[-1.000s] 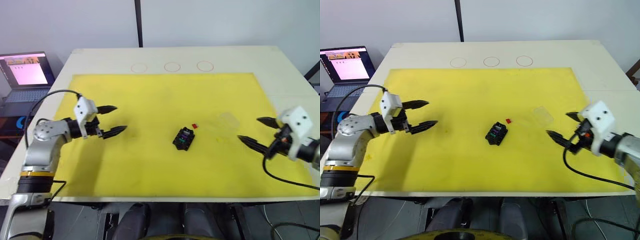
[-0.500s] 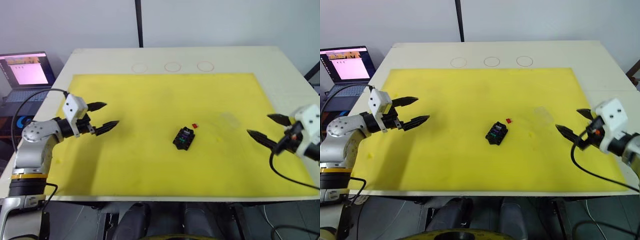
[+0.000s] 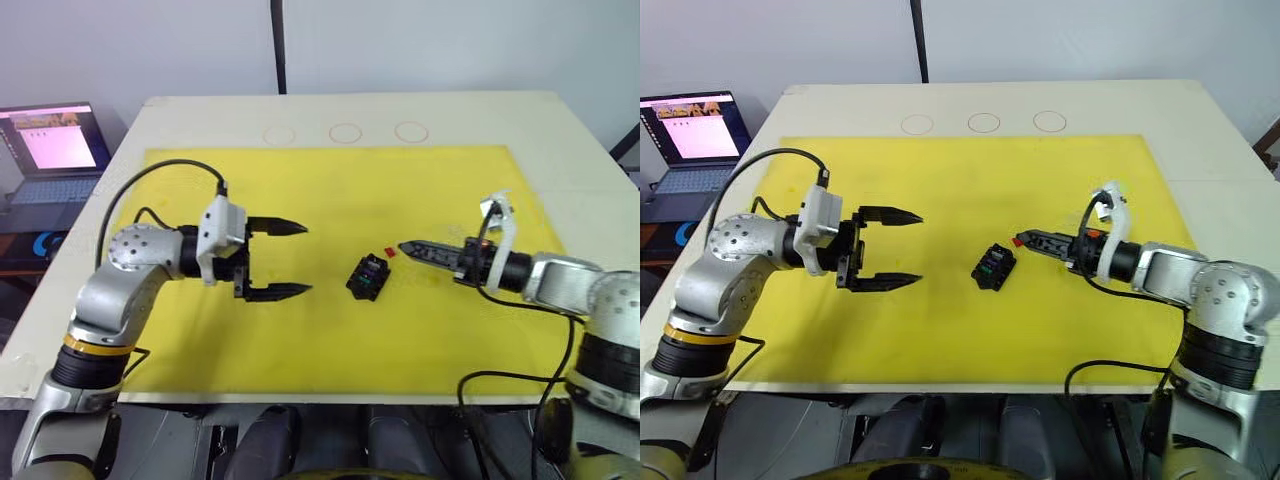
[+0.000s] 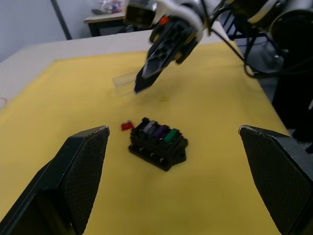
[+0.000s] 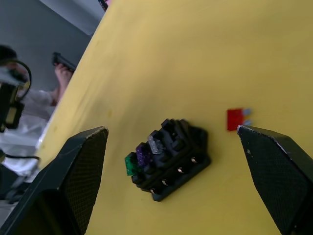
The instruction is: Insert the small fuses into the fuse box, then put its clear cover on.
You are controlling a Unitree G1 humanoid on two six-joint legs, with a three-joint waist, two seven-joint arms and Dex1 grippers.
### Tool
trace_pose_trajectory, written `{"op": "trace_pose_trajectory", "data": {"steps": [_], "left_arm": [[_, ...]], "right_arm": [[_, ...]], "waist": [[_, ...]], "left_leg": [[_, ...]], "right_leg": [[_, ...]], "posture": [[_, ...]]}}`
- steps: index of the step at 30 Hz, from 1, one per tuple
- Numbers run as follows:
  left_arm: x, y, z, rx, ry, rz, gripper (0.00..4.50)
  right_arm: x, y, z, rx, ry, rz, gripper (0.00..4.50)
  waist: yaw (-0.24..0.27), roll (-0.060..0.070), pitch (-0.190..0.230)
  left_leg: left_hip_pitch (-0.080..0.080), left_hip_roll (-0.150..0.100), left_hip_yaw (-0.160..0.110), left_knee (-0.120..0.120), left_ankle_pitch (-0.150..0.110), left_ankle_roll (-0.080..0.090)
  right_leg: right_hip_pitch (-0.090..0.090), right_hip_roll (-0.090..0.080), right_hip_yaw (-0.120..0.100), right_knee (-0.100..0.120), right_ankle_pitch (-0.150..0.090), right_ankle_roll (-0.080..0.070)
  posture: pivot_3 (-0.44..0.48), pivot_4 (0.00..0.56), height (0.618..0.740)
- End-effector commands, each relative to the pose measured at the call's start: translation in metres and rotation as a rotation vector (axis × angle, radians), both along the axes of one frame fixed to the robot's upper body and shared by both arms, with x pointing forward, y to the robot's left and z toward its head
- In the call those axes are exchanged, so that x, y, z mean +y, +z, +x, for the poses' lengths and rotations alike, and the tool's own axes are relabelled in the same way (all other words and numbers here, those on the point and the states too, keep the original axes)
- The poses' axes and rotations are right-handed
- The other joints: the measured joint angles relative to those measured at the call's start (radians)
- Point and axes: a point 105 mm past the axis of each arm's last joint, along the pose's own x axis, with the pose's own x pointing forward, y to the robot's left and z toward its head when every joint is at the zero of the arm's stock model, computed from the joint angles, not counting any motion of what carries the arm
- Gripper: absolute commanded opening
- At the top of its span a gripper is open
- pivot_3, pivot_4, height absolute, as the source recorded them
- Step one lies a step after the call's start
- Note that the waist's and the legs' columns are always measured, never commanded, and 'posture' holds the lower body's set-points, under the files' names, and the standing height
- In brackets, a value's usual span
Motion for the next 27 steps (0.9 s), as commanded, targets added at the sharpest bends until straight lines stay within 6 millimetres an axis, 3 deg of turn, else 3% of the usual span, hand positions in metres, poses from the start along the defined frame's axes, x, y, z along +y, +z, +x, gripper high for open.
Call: {"op": "trace_pose_trajectory", "data": {"steps": [1,5,10,27], "left_arm": [[-0.004,0.002,-0.003,-0.033,-0.018,-0.004,4.5],[-0.005,-0.003,-0.001,-0.014,-0.009,-0.016,4.5],[-0.006,-0.004,0.0,-0.012,-0.013,-0.018,4.5],[-0.01,-0.005,0.006,-0.022,-0.024,-0.019,4.5]], "right_arm": [[-0.002,0.001,0.004,0.018,-0.038,0.038,4.49],[-0.008,-0.011,0.014,0.076,-0.113,0.102,4.49],[-0.011,-0.022,0.022,0.124,-0.173,0.144,3.26],[0.005,-0.027,0.033,0.168,-0.156,0.216,3.26]], "waist": [[0.0,0.0,0.0],[-0.003,0.0,0.0],[-0.008,0.0,0.0],[-0.027,0.001,-0.001]], "left_leg": [[0.0,0.0,0.0,0.0,0.0,0.0],[0.0,0.0,0.0,0.0,0.0,0.0],[0.0,0.0,0.0,0.0,0.0,0.0],[0.0,0.0,0.0,0.0,0.0,0.0]], "right_leg": [[0.0,0.0,0.0,0.0,0.0,0.0],[0.0,0.0,0.0,0.001,0.0,0.0],[0.0,0.0,0.0,0.001,0.0,0.0],[0.0,0.001,0.0,0.001,0.0,0.0]], "posture": [[0.0,0.15,0.74],[0.0,0.15,0.74],[0.0,0.15,0.74],[0.0,0.15,0.74]]}}
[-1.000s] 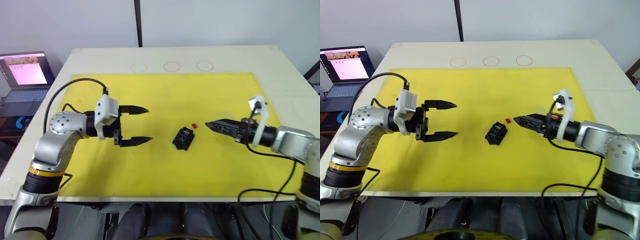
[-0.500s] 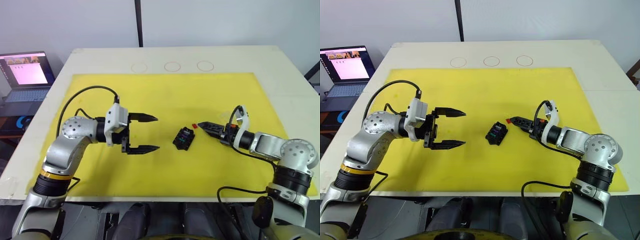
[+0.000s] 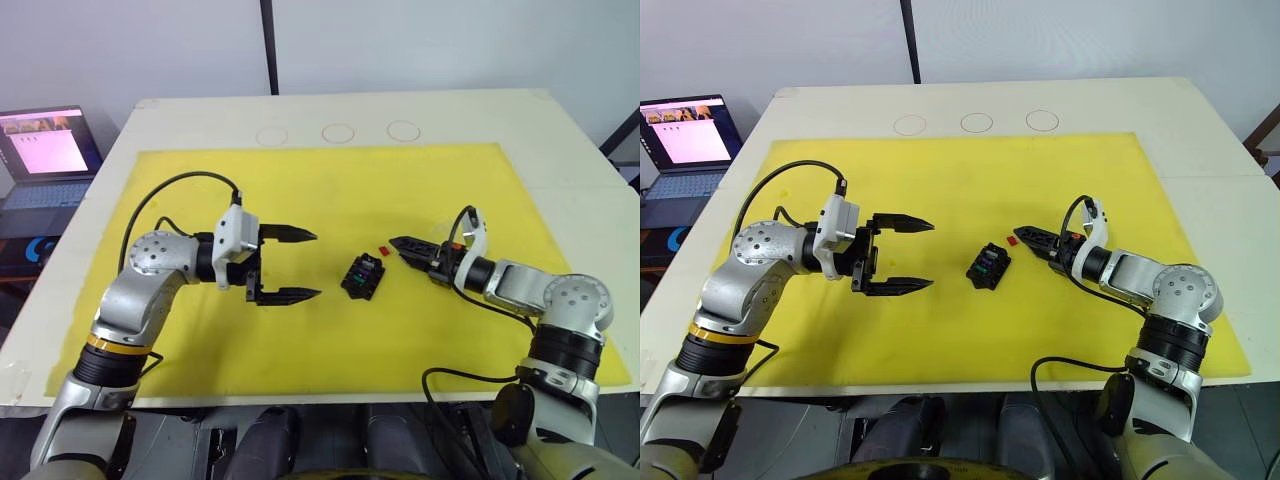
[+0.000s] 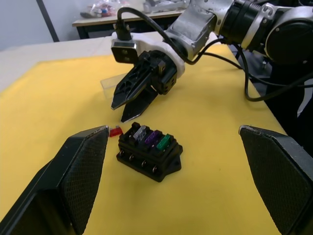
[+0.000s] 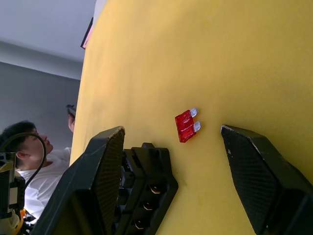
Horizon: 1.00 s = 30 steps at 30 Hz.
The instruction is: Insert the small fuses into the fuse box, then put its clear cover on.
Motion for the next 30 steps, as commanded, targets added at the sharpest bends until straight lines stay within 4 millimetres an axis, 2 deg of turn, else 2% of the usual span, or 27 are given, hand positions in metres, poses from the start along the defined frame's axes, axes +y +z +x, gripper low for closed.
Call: {"op": "trace_pose_trajectory", "data": {"steps": [1,6,10,15,23,30], "left_arm": [[-0.003,0.008,-0.001,-0.047,-0.018,-0.008,4.5],[-0.003,0.007,-0.001,-0.042,-0.013,-0.011,4.5],[-0.004,0.02,0.007,-0.041,0.045,-0.093,4.5],[-0.002,0.025,0.017,-0.066,0.111,-0.111,4.5],[0.001,0.02,0.014,-0.069,0.115,-0.088,4.5],[0.003,0.018,0.011,-0.068,0.113,-0.07,4.5]], "right_arm": [[0.006,0.006,0.003,-0.015,0.015,0.022,3.26],[0.014,0.009,0.008,-0.008,0.04,0.049,3.26],[0.019,0.009,0.012,-0.002,0.048,0.055,3.26],[0.022,0.004,0.012,0.014,0.056,0.042,3.26],[0.022,-0.001,0.008,0.031,0.07,0.04,3.26],[0.031,-0.01,0.0,0.069,0.096,0.083,3.26]], "waist": [[0.0,0.0,0.0],[-0.004,0.0,0.0],[-0.003,0.0,0.0],[-0.004,0.0,0.0],[-0.004,0.0,0.0],[-0.004,0.001,0.0]], "left_leg": [[0.0,0.0,0.0,0.0,0.0,0.0],[0.0,0.0,0.0,0.0,0.0,0.0],[0.0,0.0,0.0,0.0,0.0,0.0],[0.0,0.0,0.0,0.0,0.0,0.0],[0.0,0.0,0.0,0.0,0.0,0.0],[0.0,0.0,0.0,0.0,0.0,0.0]], "right_leg": [[0.0,0.0,0.0,0.0,0.0,0.0],[0.0,0.0,0.0,0.0,0.0,0.0],[0.0,0.0,0.0,0.0,0.0,0.0],[0.0,0.0,0.0,0.0,0.0,0.0],[0.0,0.0,0.0,0.0,0.0,0.0],[0.0,0.0,0.0,0.0,0.0,0.0]], "posture": [[0.0,0.15,0.74],[0.0,0.15,0.74],[0.0,0.15,0.74],[0.0,0.15,0.74],[0.0,0.15,0.74],[0.0,0.15,0.74]]}}
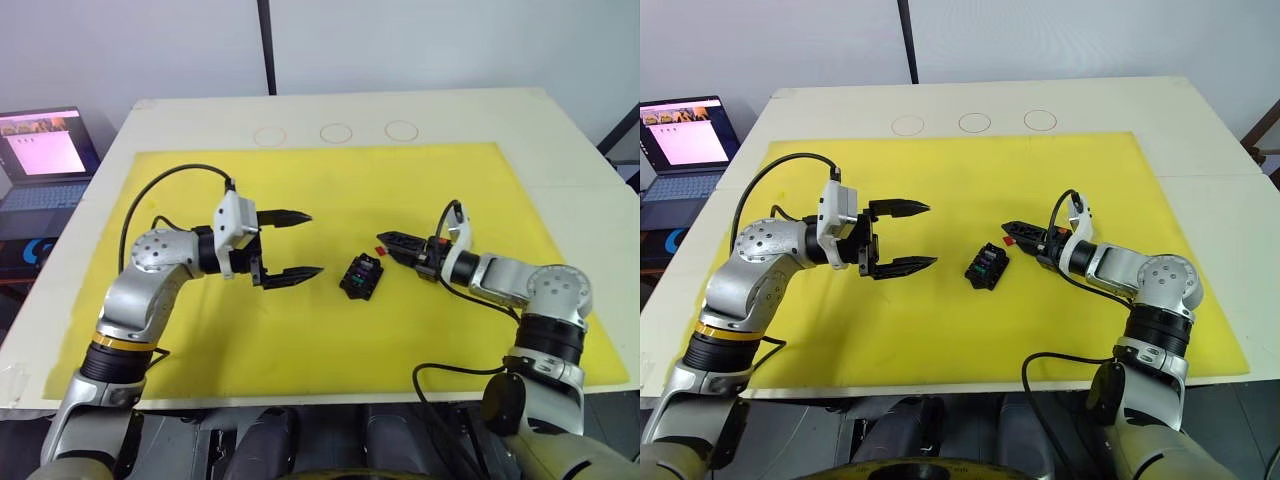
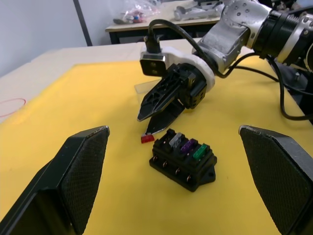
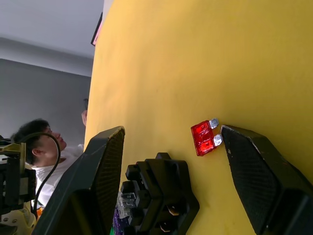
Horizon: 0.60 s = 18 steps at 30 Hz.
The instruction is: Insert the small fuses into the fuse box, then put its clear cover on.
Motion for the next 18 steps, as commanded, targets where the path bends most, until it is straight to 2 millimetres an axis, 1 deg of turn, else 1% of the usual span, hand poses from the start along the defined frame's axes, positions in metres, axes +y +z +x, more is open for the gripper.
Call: {"op": "trace_pose_trajectory", "data": {"steps": [1,5,11,14,16,18], "left_arm": [[0.001,0.011,-0.004,-0.058,-0.008,-0.003,4.5],[0.002,0.01,-0.005,-0.058,-0.01,0.0,4.5],[0.001,0.009,-0.004,-0.064,-0.014,0.007,4.5],[0.001,0.008,-0.004,-0.068,-0.014,0.012,4.5],[0.001,0.008,-0.003,-0.069,-0.01,0.013,4.5],[0.002,0.007,-0.003,-0.069,-0.007,0.015,4.5]], "right_arm": [[0.011,-0.007,-0.008,0.035,0.048,0.026,3.26],[0.012,-0.008,-0.009,0.037,0.048,0.028,3.26],[0.01,-0.017,-0.004,0.058,0.015,0.001,3.26],[0.005,-0.029,-0.003,0.088,-0.017,-0.04,2.74],[0.004,-0.033,-0.004,0.094,-0.018,-0.065,2.08],[0.003,-0.035,-0.004,0.095,-0.026,-0.074,2.08]], "waist": [[-0.001,0.0,0.0],[-0.001,0.0,0.0],[-0.002,0.0,0.0],[-0.002,0.0,-0.001],[-0.002,0.0,-0.001],[-0.002,0.0,-0.001]], "left_leg": [[0.0,0.0,0.0,0.0,0.0,0.0],[0.0,0.0,0.0,0.0,0.0,0.0],[0.0,0.0,0.0,0.0,0.0,0.0],[0.0,0.0,0.0,0.0,0.0,0.0],[0.0,0.0,0.0,0.0,0.0,0.0],[0.0,0.0,0.0,0.0,0.0,0.0]], "right_leg": [[0.0,0.0,0.0,0.0,0.0,0.0],[0.0,0.0,0.0,0.0,0.0,0.0],[0.0,0.0,0.0,0.0,0.0,0.0],[0.0,0.0,0.0,0.0,0.0,0.0],[0.0,0.0,0.0,0.0,0.0,0.0],[0.0,0.0,0.0,0.0,0.0,0.0]], "posture": [[0.0,0.15,0.74],[0.0,0.15,0.74],[0.0,0.15,0.74],[0.0,0.15,0.74],[0.0,0.15,0.74],[0.0,0.15,0.74]]}}
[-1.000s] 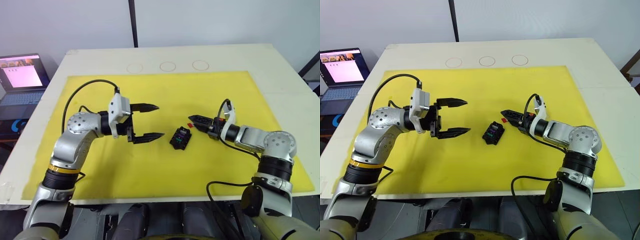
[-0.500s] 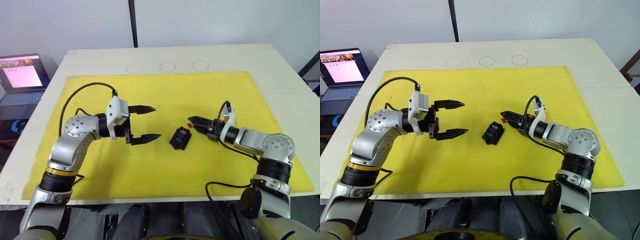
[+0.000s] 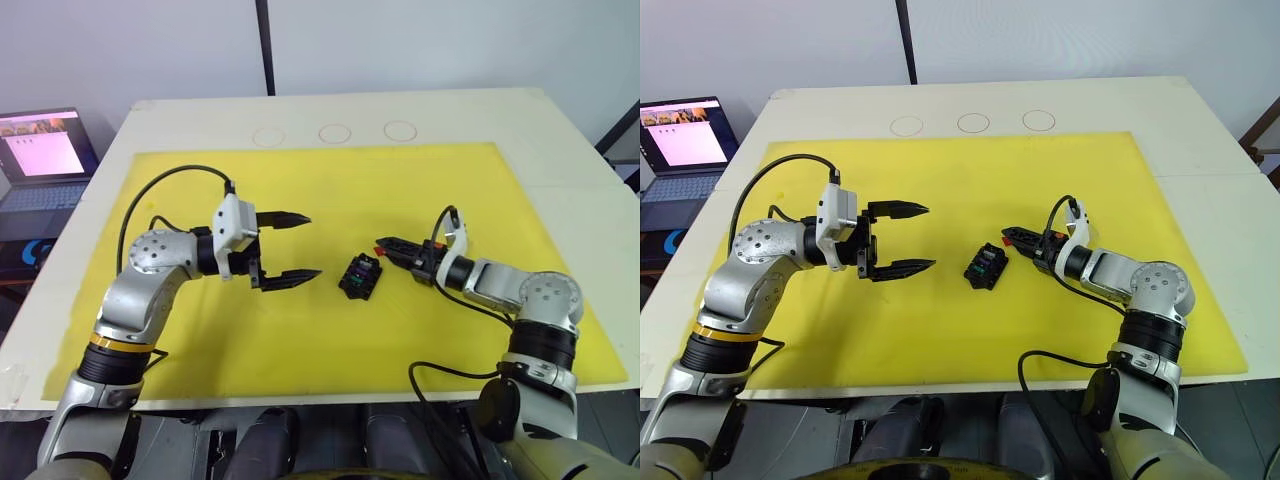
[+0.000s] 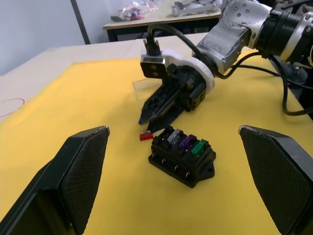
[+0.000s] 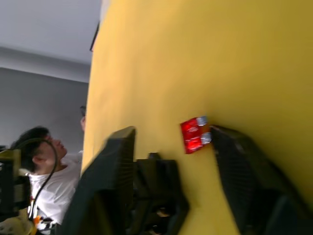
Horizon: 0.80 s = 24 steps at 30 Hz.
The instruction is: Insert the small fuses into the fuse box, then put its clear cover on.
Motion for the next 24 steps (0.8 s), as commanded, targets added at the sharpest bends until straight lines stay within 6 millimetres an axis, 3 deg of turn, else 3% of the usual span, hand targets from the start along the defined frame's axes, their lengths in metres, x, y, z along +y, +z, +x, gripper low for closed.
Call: {"op": "trace_pose_trajectory", "data": {"steps": [1,3,6,10,24], "left_arm": [[0.0013,0.007,-0.0015,-0.043,-0.003,-0.002,4.5],[0.0011,0.007,-0.0019,-0.043,-0.003,-0.002,4.5],[0.0006,0.0069,-0.0019,-0.044,-0.004,-0.001,4.5],[0.0009,0.0066,-0.0009,-0.045,-0.002,0.001,4.5],[-0.0001,0.0069,-0.001,-0.047,-0.002,0.003,4.5]], "right_arm": [[0.003,-0.0217,-0.006,0.078,0.01,-0.036,2.08],[0.0021,-0.0219,-0.0059,0.077,0.008,-0.034,2.08],[0.0014,-0.0221,-0.0055,0.076,0.006,-0.037,1.55],[0.0002,-0.0235,-0.0047,0.075,-0.001,-0.049,0.27],[-0.002,-0.0277,-0.0035,0.085,-0.018,-0.063,0.13]], "waist": [[0.0,0.0,-0.001],[0.0,0.0,-0.001],[0.0,0.0,-0.001],[0.002,-0.001,-0.002],[0.005,-0.005,-0.005]], "left_leg": [[0.0,0.0,0.0,0.0,0.0,0.0],[0.0,0.0,0.0,0.0,0.0,0.0],[0.001,0.0,0.0,0.0,0.0,0.0],[0.001,0.0,0.0,0.0,0.0,0.0],[0.006,0.0,0.0,0.0,0.0,0.0]], "right_leg": [[0.0,0.0,0.0,0.0,0.0,0.0],[0.0,0.0,0.0,0.0,0.0,0.0],[0.001,0.0,0.0,0.0,0.0,0.0],[0.001,0.0,0.0,0.0,0.0,0.0],[0.007,0.0,0.0,-0.001,0.0,0.0]], "posture": [[0.0,0.15,0.74],[0.0,0.15,0.74],[0.0,0.15,0.74],[0.0,0.15,0.74],[0.0,0.15,0.74]]}}
